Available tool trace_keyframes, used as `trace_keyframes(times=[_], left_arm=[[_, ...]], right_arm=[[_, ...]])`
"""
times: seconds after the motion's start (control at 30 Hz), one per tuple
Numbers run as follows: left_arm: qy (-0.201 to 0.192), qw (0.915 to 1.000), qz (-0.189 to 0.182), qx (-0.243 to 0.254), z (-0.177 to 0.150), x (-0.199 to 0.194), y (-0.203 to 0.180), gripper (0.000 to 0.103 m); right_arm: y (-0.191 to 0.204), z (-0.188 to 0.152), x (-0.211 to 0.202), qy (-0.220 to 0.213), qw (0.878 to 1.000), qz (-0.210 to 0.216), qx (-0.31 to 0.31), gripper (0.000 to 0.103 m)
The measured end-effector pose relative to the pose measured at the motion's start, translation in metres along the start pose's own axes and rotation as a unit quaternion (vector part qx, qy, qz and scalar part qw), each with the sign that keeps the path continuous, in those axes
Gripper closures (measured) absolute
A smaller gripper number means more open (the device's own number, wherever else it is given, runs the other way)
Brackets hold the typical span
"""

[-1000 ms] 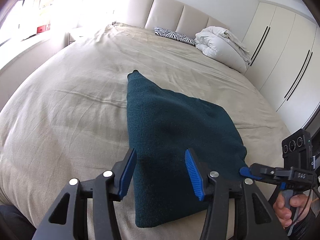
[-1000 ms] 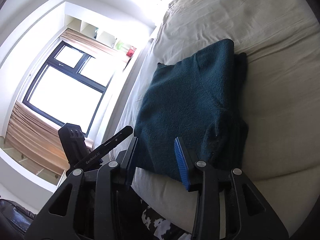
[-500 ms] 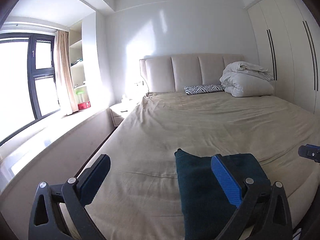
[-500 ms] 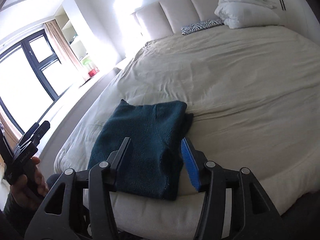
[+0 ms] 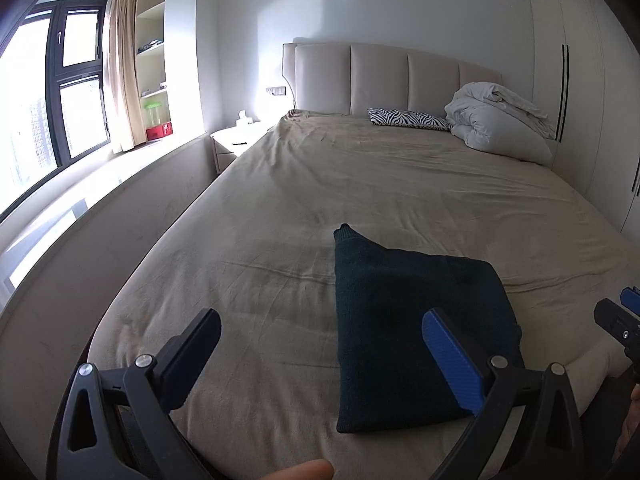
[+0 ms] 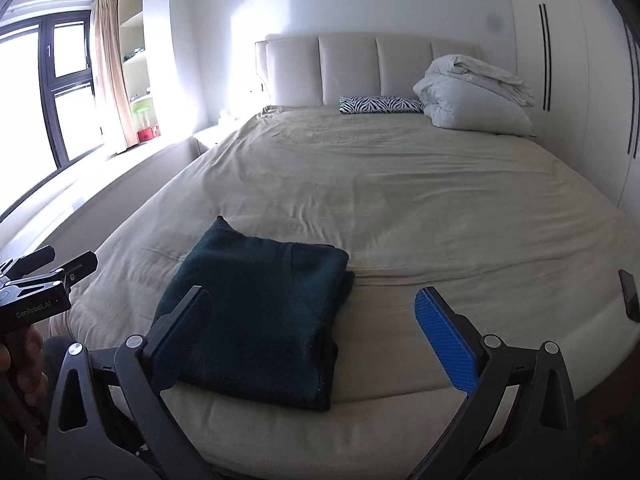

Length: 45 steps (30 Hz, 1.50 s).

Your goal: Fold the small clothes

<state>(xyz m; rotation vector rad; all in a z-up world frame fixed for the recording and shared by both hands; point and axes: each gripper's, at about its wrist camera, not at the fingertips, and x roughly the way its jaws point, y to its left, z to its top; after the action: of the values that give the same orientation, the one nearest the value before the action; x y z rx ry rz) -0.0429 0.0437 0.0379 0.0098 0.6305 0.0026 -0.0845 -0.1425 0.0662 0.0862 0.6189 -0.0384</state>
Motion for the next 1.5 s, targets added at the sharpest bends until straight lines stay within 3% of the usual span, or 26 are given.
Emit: trace_keyframes(times=[0.2,0.57,1.5], left_arm=[[0.027,0.9996,-0.01,0.003,-0.01,0.011,-0.007,0.0],[0.037,0.9993,-0.007,0.001,-0.013,0.015,-0.005,0.0],[0.045,0.999,-0.005,-0.001,-0.016,0.02,-0.004,0.0]], right_arm=[[-0.005,-0.017,0.008,0.031,0.999,-0.034,0.007,0.0],[-0.005,-0.026,0.014,0.074,0.996,-0.03,0.024,0.0],[0.003,-0.035,0.028,0.099,0.994,-0.025,0.022,0.0]])
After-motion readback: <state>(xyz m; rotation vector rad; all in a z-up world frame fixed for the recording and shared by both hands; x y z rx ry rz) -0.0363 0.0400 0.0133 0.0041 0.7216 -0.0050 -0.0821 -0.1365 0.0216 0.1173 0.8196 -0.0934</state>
